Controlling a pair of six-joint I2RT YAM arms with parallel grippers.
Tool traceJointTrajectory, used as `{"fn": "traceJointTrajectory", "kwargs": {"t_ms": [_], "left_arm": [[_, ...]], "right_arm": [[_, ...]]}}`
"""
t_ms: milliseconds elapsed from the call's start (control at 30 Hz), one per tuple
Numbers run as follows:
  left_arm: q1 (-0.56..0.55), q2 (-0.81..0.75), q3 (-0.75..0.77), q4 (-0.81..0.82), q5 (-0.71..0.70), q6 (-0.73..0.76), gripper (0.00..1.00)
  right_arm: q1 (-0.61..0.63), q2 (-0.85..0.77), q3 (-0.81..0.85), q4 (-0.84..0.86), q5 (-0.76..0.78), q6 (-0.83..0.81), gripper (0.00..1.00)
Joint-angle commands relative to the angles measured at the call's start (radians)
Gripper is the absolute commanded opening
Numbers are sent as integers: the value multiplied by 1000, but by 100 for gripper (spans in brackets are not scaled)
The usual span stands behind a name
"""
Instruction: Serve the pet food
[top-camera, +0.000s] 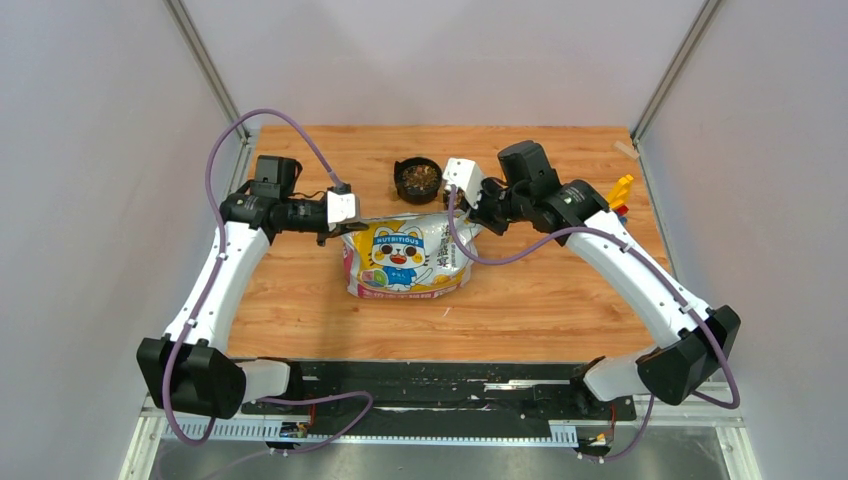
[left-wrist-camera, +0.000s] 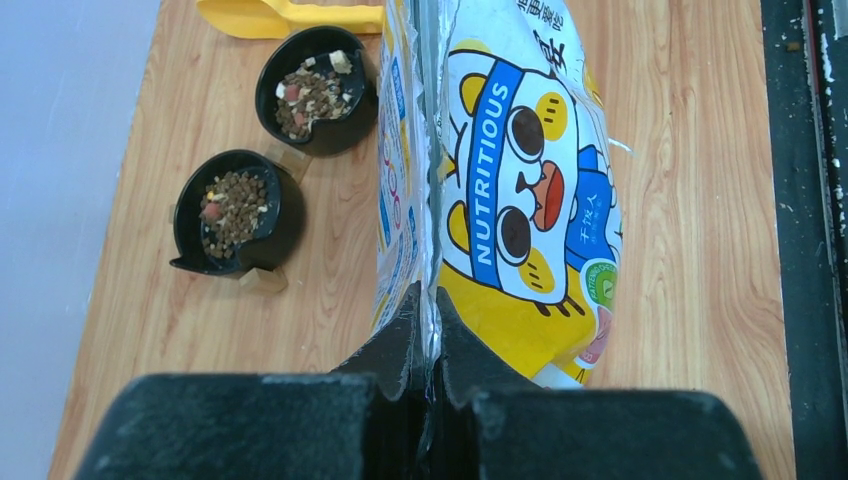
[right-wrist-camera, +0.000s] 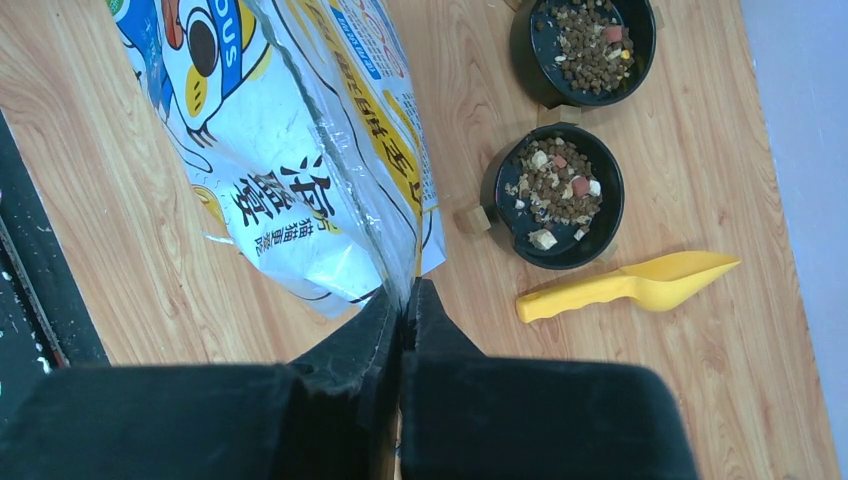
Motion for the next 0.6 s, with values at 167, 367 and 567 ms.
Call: {"fn": "traceJointTrajectory", "kwargs": {"t_ms": [167, 367, 567], "left_arm": [[29, -53, 33, 24, -49, -26, 16], [85, -135, -61, 137, -47, -106, 17], [126, -160, -80, 162, -11, -136, 21]], "right_arm": [[-35, -48, -11, -60, 60, -11, 0], [-35, -21, 21, -60, 1, -8, 0], [-35, 2, 32, -57, -20, -16, 0]]}}
